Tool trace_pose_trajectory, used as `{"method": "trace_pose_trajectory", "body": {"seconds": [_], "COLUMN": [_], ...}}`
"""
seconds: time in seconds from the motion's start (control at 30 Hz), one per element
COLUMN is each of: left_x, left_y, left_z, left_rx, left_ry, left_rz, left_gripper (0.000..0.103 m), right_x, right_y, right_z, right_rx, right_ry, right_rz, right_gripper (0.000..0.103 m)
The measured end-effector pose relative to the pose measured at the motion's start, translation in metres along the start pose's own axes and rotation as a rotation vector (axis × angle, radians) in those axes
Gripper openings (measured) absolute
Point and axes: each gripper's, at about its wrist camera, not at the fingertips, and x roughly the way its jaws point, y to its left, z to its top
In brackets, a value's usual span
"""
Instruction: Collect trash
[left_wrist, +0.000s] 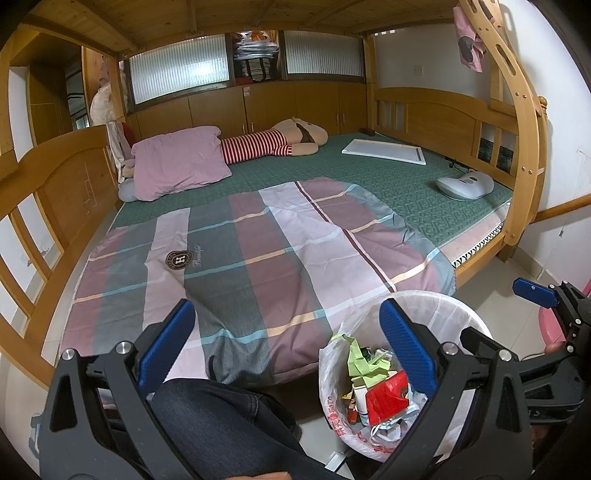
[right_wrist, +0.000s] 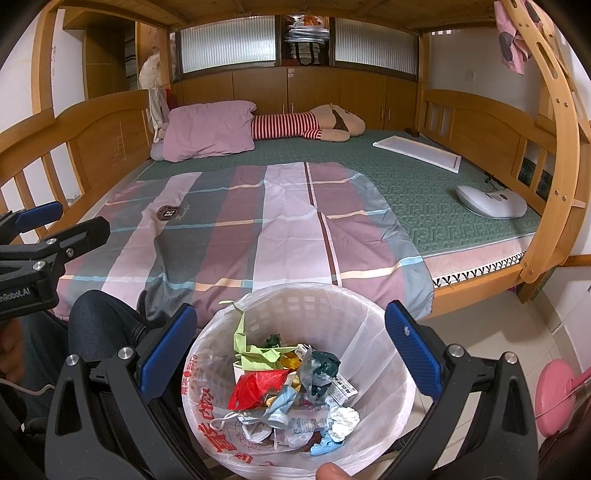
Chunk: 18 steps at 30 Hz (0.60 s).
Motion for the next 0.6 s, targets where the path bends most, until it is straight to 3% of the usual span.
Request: {"method": "trace_pose_trajectory", "body": {"seconds": [0.6], "left_x": [-0.0019], "left_y": [0.0025], "left_z": [0.0008], "left_rx": [0.019], "left_ry": [-0.011], "left_rz": [-0.016], "left_gripper": [0.099], "right_x": [0.0016], "right_y": [-0.0025], "right_z": [-0.001], "right_rx": [0.002], "right_ry": [0.003], "right_rz": [0.0], "right_gripper": [0.099]}}
